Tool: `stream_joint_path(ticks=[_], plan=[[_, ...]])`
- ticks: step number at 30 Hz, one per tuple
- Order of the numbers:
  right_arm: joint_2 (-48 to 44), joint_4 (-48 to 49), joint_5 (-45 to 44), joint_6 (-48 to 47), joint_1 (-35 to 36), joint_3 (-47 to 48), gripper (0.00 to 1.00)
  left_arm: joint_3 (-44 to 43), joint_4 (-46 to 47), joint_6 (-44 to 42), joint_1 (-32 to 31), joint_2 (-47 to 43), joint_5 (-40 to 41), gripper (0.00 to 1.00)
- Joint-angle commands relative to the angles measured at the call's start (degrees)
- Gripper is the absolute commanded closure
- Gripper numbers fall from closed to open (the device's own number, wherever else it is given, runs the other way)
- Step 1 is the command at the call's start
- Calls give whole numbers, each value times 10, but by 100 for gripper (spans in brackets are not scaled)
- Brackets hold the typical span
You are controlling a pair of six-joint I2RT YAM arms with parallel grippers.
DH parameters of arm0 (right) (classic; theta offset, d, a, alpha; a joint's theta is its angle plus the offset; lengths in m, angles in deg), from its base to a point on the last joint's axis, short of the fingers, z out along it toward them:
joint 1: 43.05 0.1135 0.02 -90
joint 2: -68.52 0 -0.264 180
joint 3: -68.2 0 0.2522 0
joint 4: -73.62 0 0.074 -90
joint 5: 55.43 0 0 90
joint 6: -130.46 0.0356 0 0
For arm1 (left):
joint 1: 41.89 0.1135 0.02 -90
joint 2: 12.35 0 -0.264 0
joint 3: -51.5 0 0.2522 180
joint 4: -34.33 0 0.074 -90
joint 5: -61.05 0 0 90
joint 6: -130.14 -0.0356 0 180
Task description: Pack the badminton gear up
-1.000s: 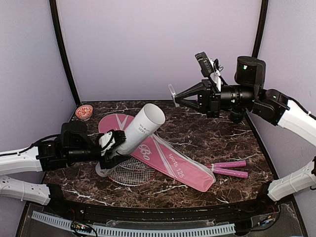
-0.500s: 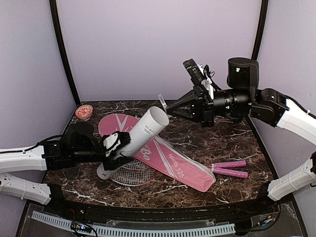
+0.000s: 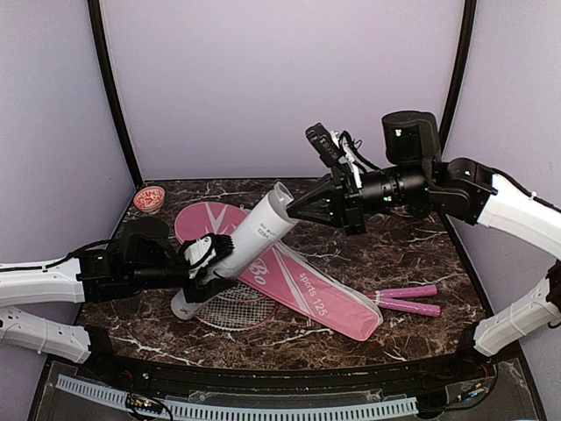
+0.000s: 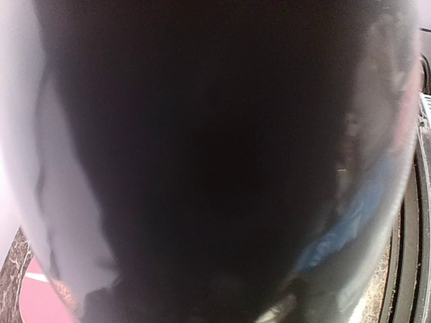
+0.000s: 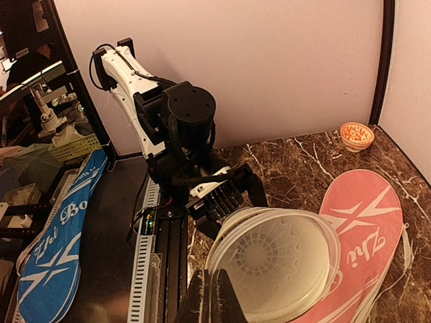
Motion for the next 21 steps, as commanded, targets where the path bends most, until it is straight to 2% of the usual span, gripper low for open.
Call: stream_joint_path(ticks=[1, 21], plan=[[2, -7, -10, -5, 7, 22, 100, -15, 24, 4, -3, -4, 4, 60], [42, -78, -30, -9, 8, 48, 100, -17, 8, -16, -3, -2, -10, 60]])
